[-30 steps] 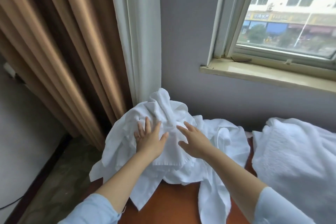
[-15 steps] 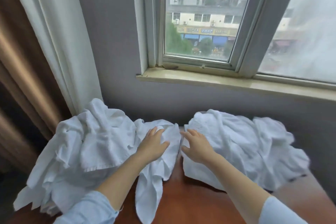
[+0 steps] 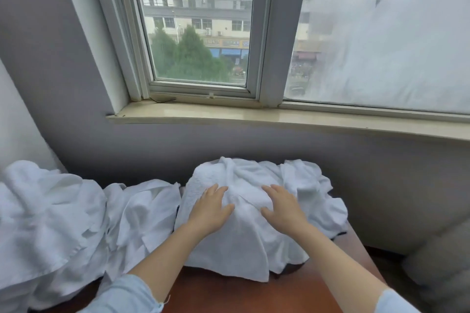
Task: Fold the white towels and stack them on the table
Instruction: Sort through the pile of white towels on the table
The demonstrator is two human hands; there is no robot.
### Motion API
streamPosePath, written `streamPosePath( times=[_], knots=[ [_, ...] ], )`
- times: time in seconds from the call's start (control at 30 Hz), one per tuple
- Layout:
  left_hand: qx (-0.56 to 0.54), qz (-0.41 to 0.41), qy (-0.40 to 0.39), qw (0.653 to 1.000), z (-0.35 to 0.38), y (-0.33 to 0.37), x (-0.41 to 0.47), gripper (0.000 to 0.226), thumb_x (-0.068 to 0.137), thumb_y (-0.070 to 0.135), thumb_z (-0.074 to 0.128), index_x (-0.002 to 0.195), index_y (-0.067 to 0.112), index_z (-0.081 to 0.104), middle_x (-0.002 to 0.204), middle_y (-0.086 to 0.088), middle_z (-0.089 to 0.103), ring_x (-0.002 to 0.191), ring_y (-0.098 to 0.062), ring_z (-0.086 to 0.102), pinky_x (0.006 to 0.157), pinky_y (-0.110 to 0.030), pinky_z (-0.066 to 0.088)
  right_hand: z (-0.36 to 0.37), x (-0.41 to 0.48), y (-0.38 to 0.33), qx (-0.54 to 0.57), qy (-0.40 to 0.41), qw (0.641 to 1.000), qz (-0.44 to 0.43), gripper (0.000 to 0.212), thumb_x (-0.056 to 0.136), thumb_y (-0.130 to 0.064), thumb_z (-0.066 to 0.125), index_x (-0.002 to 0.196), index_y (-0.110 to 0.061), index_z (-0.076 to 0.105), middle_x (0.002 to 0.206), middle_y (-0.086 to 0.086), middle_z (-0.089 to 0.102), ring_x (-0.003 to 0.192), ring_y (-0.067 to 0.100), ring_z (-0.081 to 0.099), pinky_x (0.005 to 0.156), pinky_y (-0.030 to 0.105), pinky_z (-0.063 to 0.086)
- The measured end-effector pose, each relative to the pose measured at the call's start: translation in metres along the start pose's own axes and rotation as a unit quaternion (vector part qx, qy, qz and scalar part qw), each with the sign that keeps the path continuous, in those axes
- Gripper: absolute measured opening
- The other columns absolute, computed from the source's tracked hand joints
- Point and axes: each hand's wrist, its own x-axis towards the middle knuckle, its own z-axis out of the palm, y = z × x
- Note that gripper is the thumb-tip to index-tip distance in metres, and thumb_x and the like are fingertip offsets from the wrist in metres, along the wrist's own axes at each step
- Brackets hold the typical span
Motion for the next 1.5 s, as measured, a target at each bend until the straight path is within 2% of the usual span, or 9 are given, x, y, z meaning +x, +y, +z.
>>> streamPosePath(
  times=[0.5,0.7,0.8,0.9,1.03,1.23,1.3,1.4,1.5],
  knots=[
    [0.070,-0.032,-0.026,0.997,0.070,0.065,0.096,0.071,0.091,0.062,0.050,0.153,0.037,0.023,0.165,0.002,-0.008,0.151,-0.024,-0.014,0.120,-0.057,0.003,-0.016,0.066,0.117,0.031,0.027,0.994,0.102,0.073,0.094,-0.049,0.054,0.155,-0.025,0.021,0.164,0.005,0.010,0.151,0.027,0.004,0.120,0.043,0.017],
    [0.138,-0.048,-0.054,0.988,0.089,0.065,0.131,0.088,0.079,0.076,0.052,0.153,0.042,0.019,0.165,0.004,-0.007,0.151,-0.025,-0.012,0.119,-0.058,0.002,-0.003,0.092,0.143,0.090,-0.025,0.981,0.173,0.100,0.080,-0.069,0.061,0.156,-0.036,0.004,0.163,0.004,-0.020,0.150,0.033,-0.013,0.120,0.053,0.017],
    [0.190,-0.047,-0.060,0.979,0.098,0.059,0.142,0.098,0.070,0.083,0.051,0.152,0.043,0.016,0.165,0.004,0.001,0.151,-0.021,0.004,0.117,-0.057,0.005,0.008,0.101,0.152,0.112,-0.053,0.977,0.175,0.106,0.074,-0.068,0.066,0.155,-0.044,0.002,0.162,0.003,-0.023,0.150,0.032,-0.010,0.118,0.051,0.021],
    [0.216,-0.029,-0.020,0.976,0.103,0.055,0.146,0.087,0.070,0.082,0.052,0.144,0.044,0.031,0.155,0.009,0.025,0.141,-0.016,0.029,0.114,-0.050,0.018,0.020,0.105,0.154,0.073,-0.044,0.983,0.165,0.101,0.072,-0.061,0.067,0.153,-0.047,0.008,0.162,0.007,-0.015,0.150,0.032,-0.002,0.117,0.050,0.023],
    [0.233,-0.007,0.015,0.972,0.108,0.054,0.150,0.053,0.078,0.073,0.053,0.120,0.040,0.050,0.126,0.016,0.047,0.120,-0.012,0.048,0.106,-0.045,0.029,0.033,0.109,0.157,0.012,-0.003,0.987,0.159,0.087,0.073,-0.056,0.064,0.149,-0.045,0.021,0.145,0.004,0.025,0.138,0.025,0.026,0.109,0.041,0.036],
    [0.211,0.006,0.032,0.977,0.109,0.051,0.146,0.025,0.091,0.054,0.050,0.104,0.034,0.058,0.110,0.013,0.057,0.111,-0.011,0.052,0.103,-0.036,0.029,0.032,0.112,0.157,0.072,0.015,0.989,0.132,0.063,0.080,-0.031,0.067,0.137,-0.037,0.040,0.116,-0.003,0.040,0.102,0.014,0.048,0.067,0.024,0.043],
    [0.155,0.023,0.069,0.985,0.108,0.052,0.139,0.013,0.091,0.040,0.052,0.087,0.029,0.055,0.092,0.010,0.058,0.095,-0.015,0.057,0.086,-0.031,0.035,0.026,0.109,0.153,0.097,0.015,0.987,0.129,0.055,0.079,-0.026,0.065,0.129,-0.037,0.045,0.110,-0.006,0.040,0.086,0.010,0.050,0.057,0.022,0.040],
    [-0.002,-0.020,0.119,0.993,0.097,0.053,0.129,0.027,0.082,0.028,0.056,0.067,0.022,0.035,0.062,0.005,0.045,0.060,-0.016,0.046,0.054,-0.031,0.028,0.013,0.103,0.145,0.131,0.034,0.984,0.119,0.045,0.077,-0.020,0.063,0.117,-0.036,0.050,0.108,-0.006,0.045,0.078,0.010,0.056,0.060,0.029,0.051],
    [-0.100,-0.063,0.153,0.981,0.076,0.053,0.127,0.031,0.079,0.027,0.057,0.066,0.023,0.030,0.054,0.007,0.037,0.050,-0.013,0.033,0.049,-0.031,0.026,-0.003,0.097,0.130,0.165,0.062,0.978,0.113,0.045,0.074,-0.018,0.062,0.115,-0.035,0.051,0.108,-0.006,0.050,0.079,0.013,0.059,0.067,0.034,0.053]
  ],
)
